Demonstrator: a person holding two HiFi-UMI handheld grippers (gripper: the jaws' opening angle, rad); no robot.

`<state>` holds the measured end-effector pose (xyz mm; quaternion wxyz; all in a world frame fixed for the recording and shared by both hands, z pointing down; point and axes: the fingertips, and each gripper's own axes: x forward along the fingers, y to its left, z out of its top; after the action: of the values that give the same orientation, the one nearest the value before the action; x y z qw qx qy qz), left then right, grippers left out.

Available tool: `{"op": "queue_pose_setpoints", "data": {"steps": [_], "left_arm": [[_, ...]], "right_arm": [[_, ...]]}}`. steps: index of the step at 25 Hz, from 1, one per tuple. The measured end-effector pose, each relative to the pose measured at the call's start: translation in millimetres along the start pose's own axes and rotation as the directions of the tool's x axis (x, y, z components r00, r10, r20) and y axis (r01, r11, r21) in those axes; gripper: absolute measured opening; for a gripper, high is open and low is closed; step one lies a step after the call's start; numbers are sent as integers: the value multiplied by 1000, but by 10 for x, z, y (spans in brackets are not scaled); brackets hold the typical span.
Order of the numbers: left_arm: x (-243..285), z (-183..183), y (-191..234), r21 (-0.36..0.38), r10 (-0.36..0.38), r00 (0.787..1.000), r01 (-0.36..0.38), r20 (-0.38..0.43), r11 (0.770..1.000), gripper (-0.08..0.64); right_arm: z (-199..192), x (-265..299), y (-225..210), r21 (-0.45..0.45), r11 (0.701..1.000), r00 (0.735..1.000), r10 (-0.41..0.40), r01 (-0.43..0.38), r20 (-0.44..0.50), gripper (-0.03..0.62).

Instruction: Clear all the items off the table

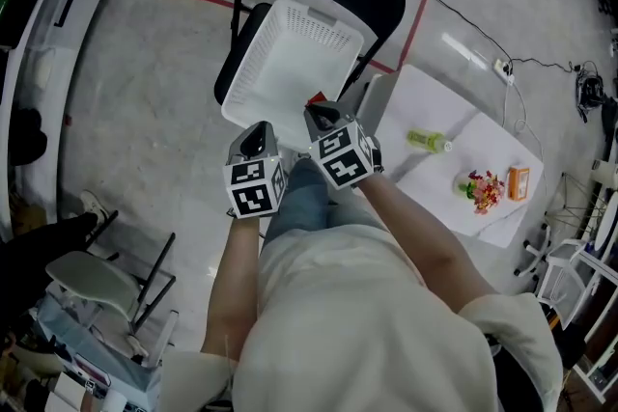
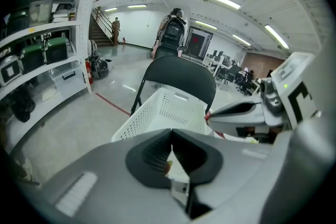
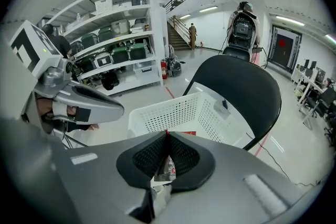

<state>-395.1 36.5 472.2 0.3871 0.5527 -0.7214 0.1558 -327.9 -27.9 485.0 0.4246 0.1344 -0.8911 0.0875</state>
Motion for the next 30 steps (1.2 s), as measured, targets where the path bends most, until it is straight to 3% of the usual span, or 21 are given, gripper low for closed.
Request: {"op": "queue_pose_setpoints", "data": {"steps": [26, 28, 30], "left_arm": [[776, -91, 325, -41, 7, 997, -11, -81, 999, 8], [774, -89, 323, -44, 6, 997, -10, -79, 999, 8], [763, -82, 334, -44, 5, 997, -9, -78, 999, 8]], "right_arm": [[-162, 923, -33, 37, 998, 992, 64, -60, -111, 21], [-150, 929, -23, 31, 997, 991, 68, -65, -114, 46], [-136, 927, 3, 32, 997, 990, 80, -77, -117, 130]]}}
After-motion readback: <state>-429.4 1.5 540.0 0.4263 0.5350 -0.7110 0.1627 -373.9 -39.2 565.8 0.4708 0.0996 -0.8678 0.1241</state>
